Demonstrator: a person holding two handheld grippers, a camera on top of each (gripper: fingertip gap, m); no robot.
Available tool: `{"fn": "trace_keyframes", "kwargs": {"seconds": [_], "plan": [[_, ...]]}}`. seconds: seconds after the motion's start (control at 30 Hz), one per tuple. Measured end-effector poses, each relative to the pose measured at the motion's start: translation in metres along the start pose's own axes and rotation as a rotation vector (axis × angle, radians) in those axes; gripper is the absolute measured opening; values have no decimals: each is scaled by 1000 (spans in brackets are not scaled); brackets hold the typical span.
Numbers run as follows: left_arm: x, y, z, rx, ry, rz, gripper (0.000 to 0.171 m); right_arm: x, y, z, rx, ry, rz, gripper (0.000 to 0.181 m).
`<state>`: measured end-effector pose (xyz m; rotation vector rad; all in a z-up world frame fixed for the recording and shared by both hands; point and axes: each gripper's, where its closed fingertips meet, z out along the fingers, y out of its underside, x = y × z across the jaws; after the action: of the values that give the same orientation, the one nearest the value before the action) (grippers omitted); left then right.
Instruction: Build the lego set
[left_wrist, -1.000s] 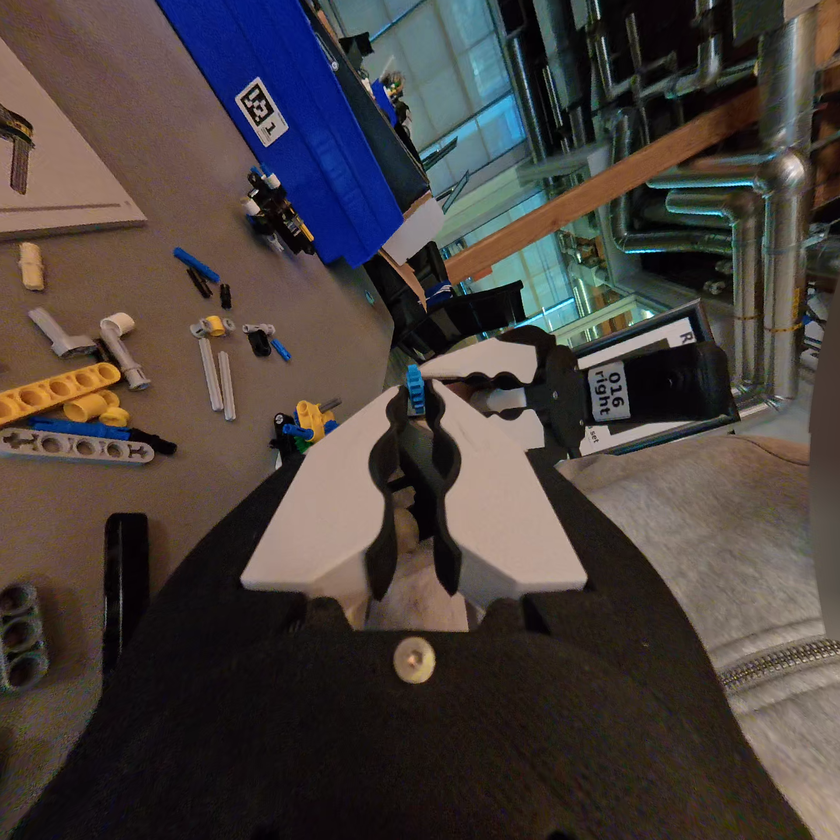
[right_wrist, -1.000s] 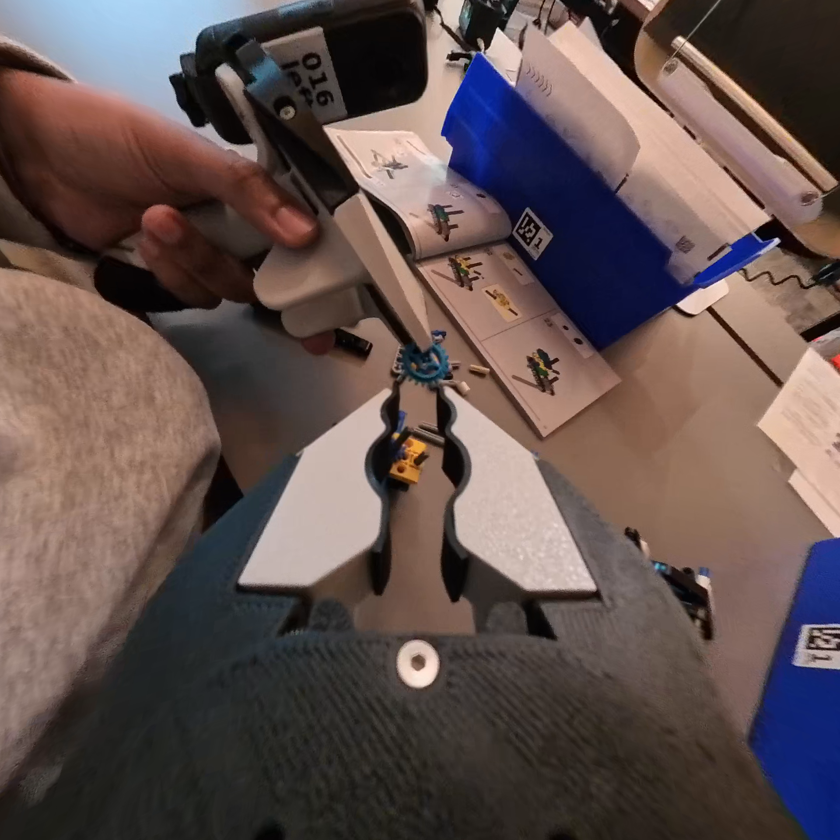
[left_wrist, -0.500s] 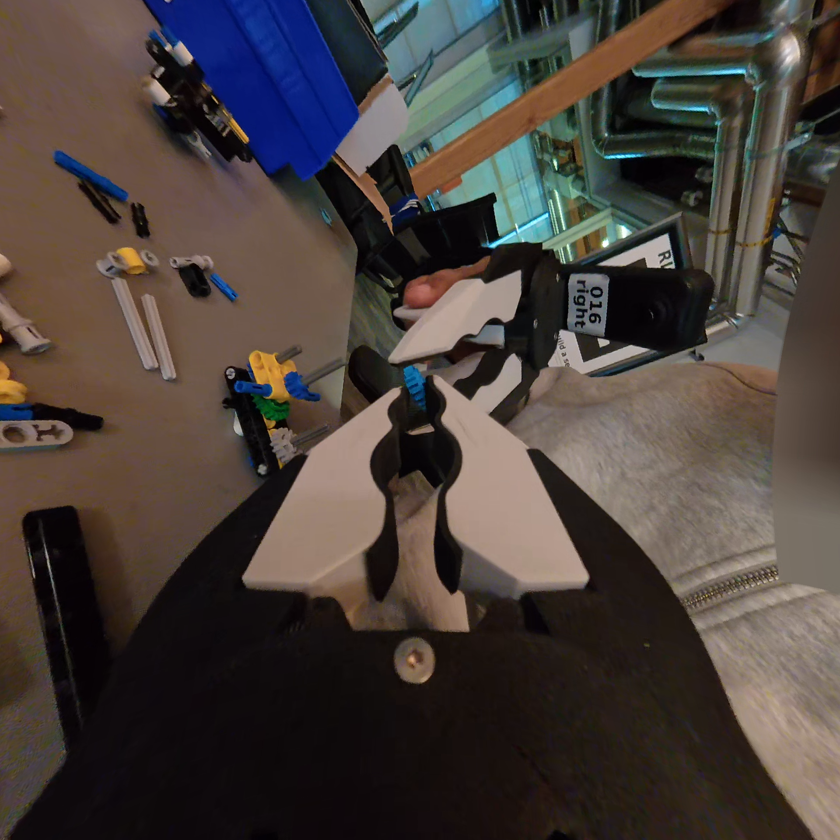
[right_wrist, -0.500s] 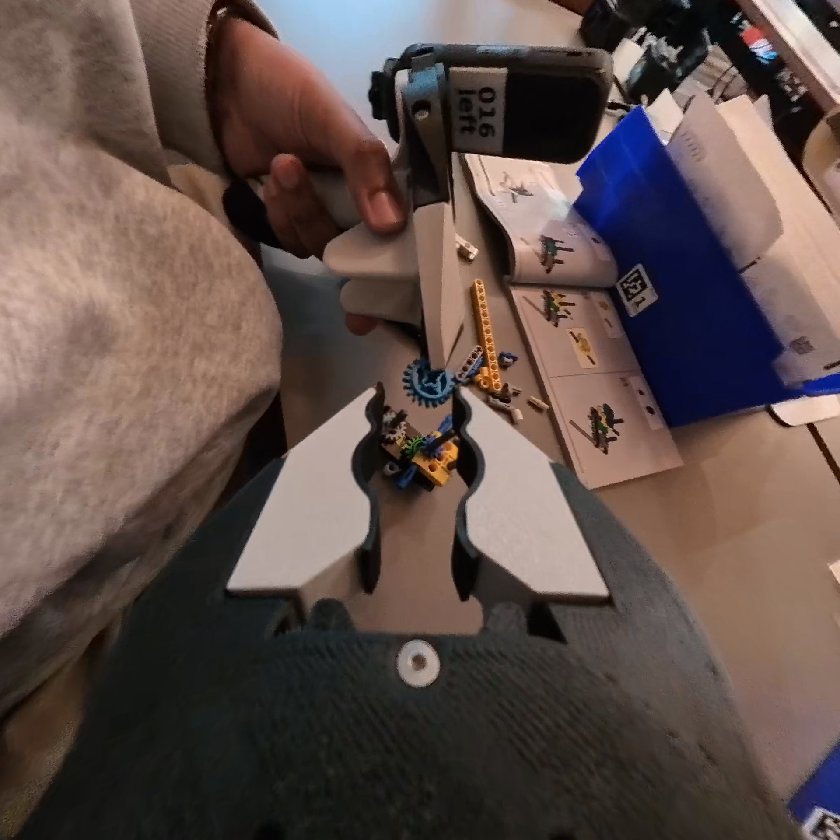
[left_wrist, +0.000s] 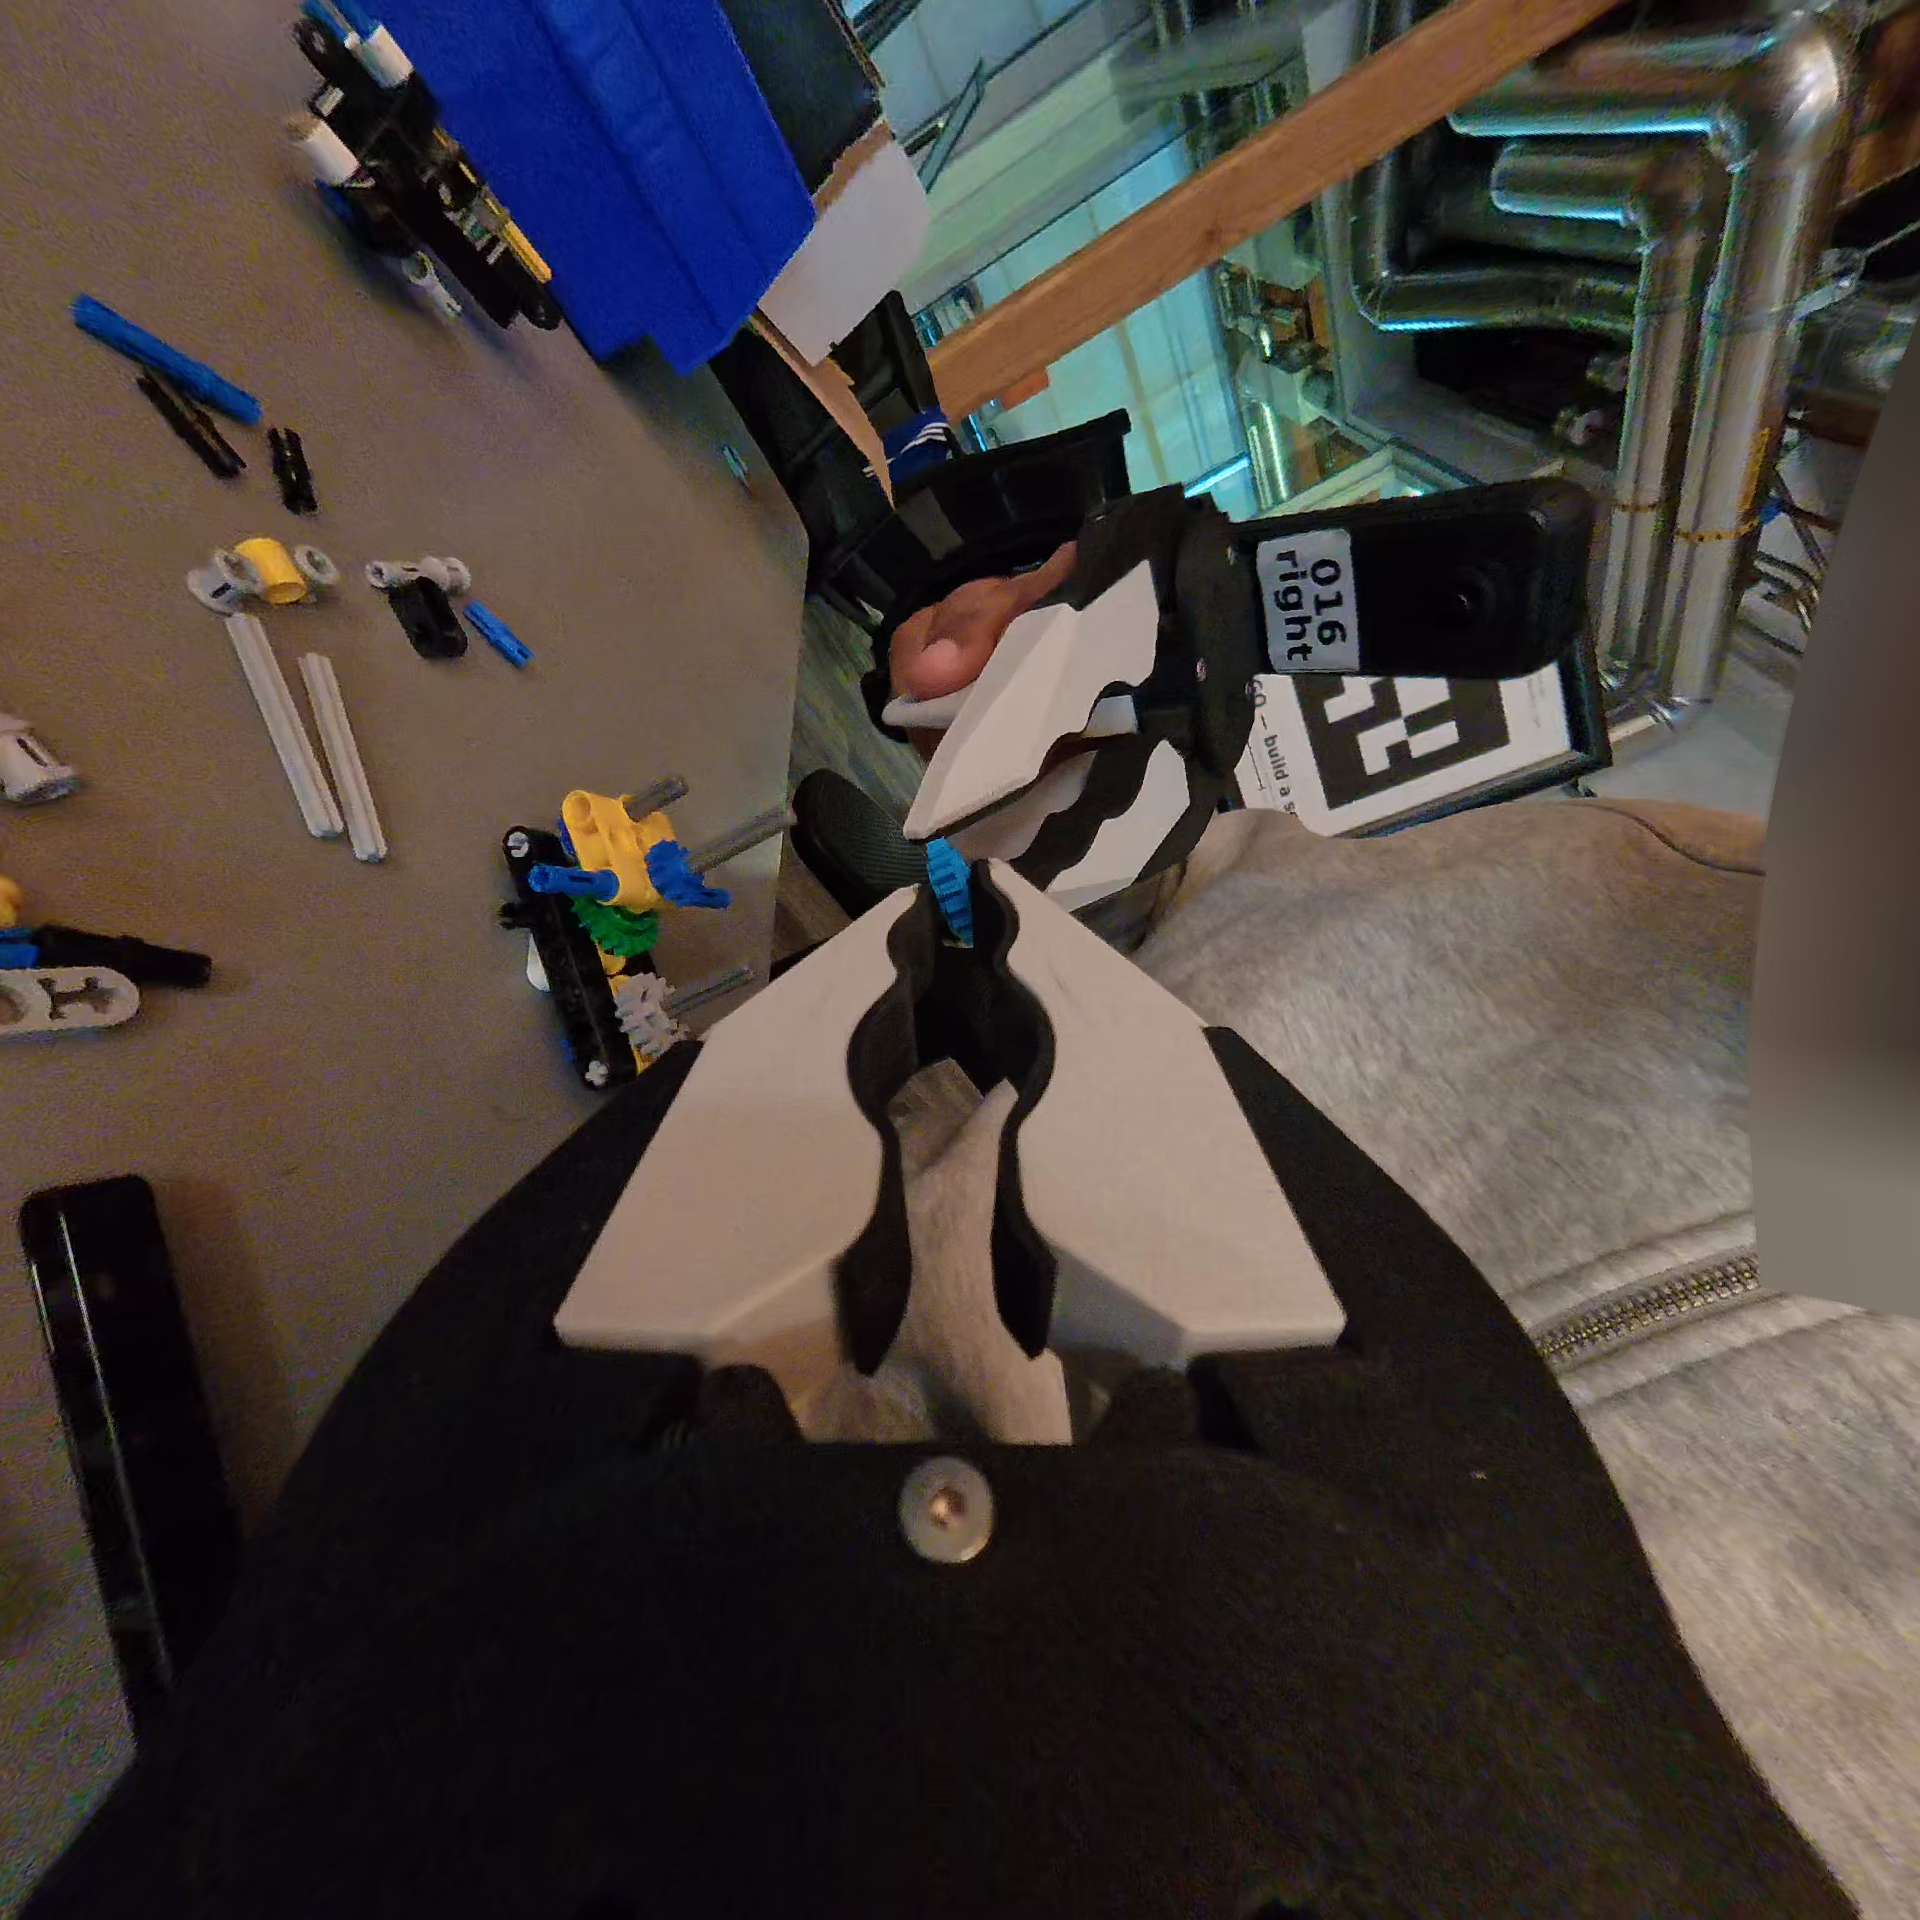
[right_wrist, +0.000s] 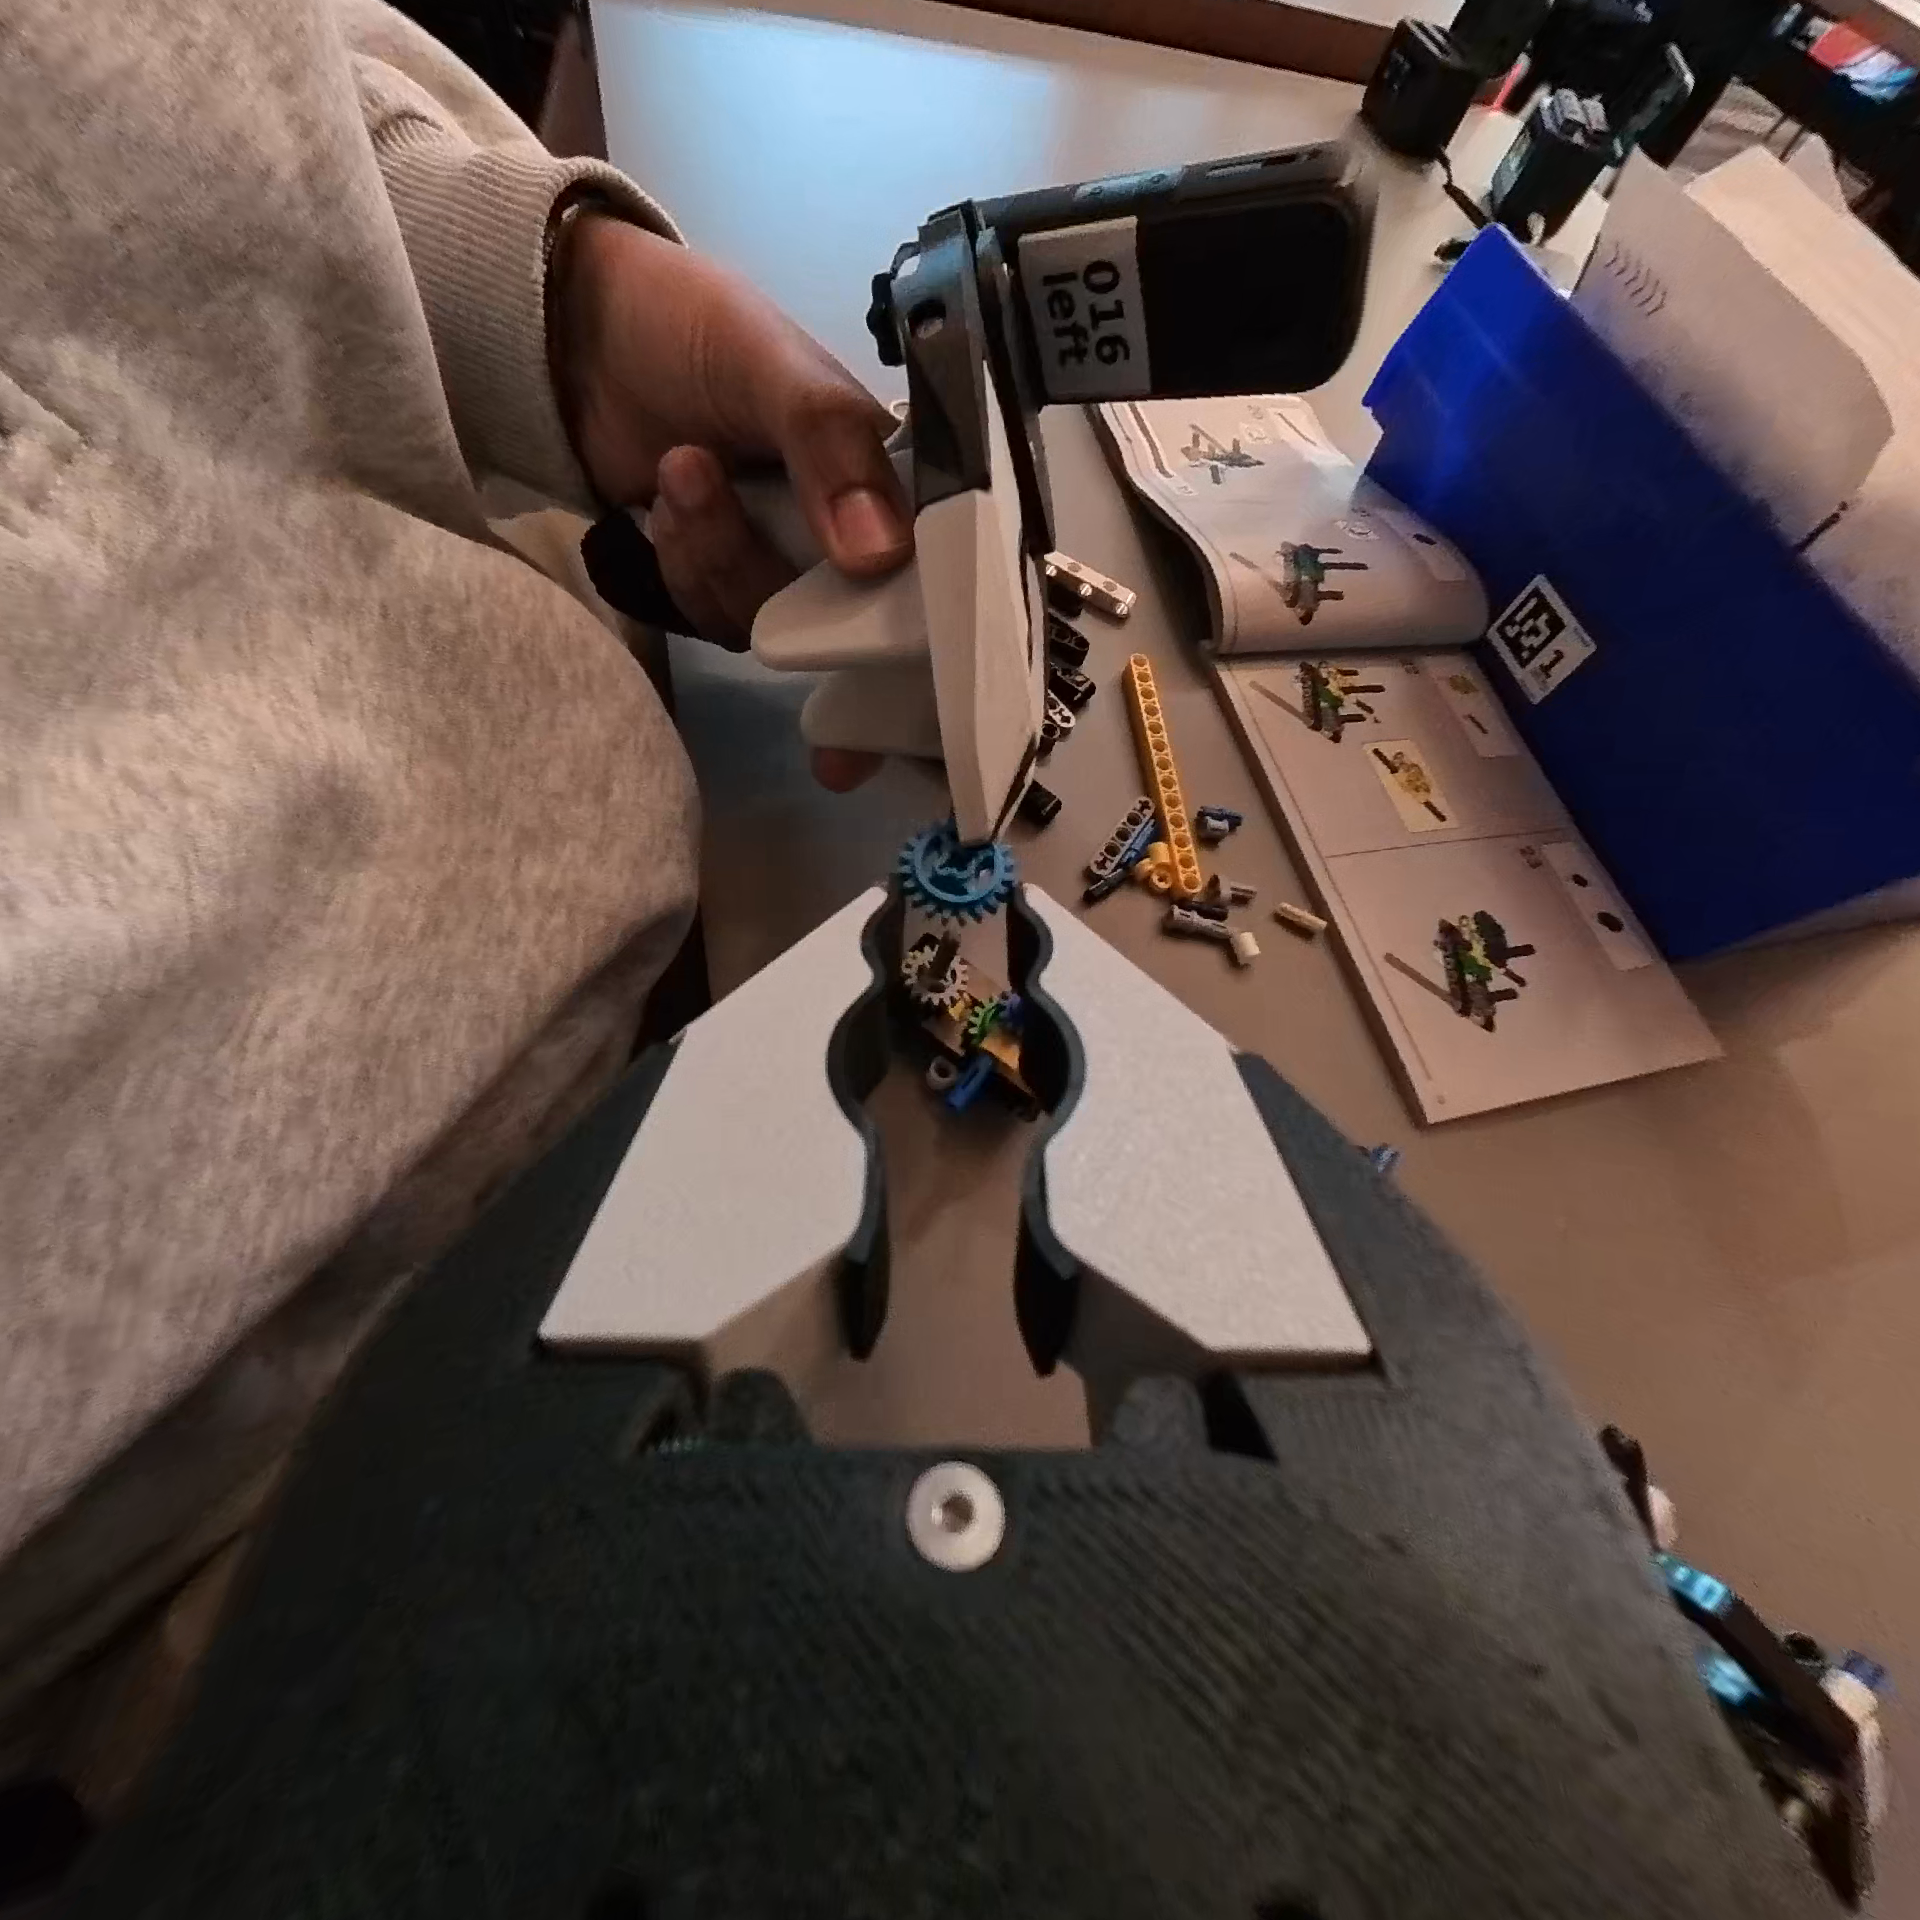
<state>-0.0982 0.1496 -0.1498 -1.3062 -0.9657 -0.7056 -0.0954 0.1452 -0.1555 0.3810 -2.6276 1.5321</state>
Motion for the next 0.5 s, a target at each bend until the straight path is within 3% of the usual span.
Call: {"fn": "trace_keyframes", "kwargs": {"seconds": [0.1, 0.17, 0.27, 0.5], "plan": [[0, -2, 2, 9, -26, 34, 7, 2, 1, -1, 19, 4, 29, 18], [-4, -4, 3, 13, -102, 102, 29, 5, 2, -3, 31, 16, 52, 18], [-3, -9, 2, 32, -163, 207, 41, 13, 7, -8, 23, 52, 74, 18], [-39, -5, -4, -44, -548, 533, 41, 35, 44, -15, -114, 120, 156, 18]]}}
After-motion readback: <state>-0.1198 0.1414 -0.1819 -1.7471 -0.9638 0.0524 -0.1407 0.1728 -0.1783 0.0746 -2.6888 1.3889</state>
